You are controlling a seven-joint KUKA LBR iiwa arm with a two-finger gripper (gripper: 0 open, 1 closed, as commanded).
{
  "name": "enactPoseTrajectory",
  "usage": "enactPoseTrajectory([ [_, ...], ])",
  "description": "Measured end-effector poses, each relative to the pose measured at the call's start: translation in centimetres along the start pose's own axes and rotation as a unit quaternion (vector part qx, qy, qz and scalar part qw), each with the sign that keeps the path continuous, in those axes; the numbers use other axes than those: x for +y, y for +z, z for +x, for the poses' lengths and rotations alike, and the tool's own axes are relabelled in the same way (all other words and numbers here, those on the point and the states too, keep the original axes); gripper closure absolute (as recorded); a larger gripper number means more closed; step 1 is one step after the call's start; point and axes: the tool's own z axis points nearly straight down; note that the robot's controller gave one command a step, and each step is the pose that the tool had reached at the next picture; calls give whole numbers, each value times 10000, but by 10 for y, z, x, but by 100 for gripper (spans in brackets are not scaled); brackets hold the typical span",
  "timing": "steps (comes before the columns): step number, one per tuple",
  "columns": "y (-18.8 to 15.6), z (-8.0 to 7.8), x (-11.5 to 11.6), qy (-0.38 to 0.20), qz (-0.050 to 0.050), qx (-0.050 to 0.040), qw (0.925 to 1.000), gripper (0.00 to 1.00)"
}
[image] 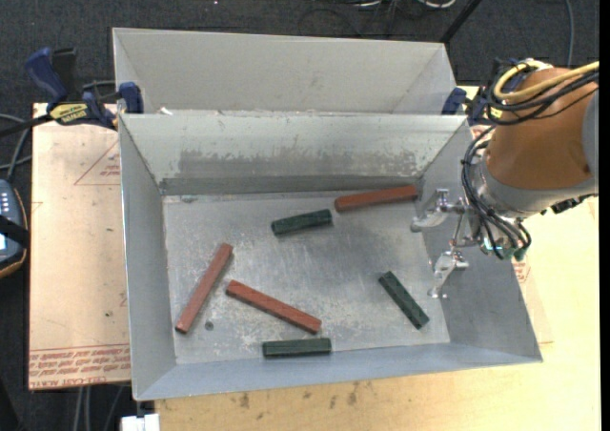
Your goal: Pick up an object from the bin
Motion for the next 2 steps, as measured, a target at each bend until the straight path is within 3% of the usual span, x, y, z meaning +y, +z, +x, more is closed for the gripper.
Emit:
enactPoseTrajectory([
  [1, -3, -2, 0, -10, 6, -33, 10000, 0],
  [2, 46, 6, -1, 39, 12, -67, 10000, 0],
])
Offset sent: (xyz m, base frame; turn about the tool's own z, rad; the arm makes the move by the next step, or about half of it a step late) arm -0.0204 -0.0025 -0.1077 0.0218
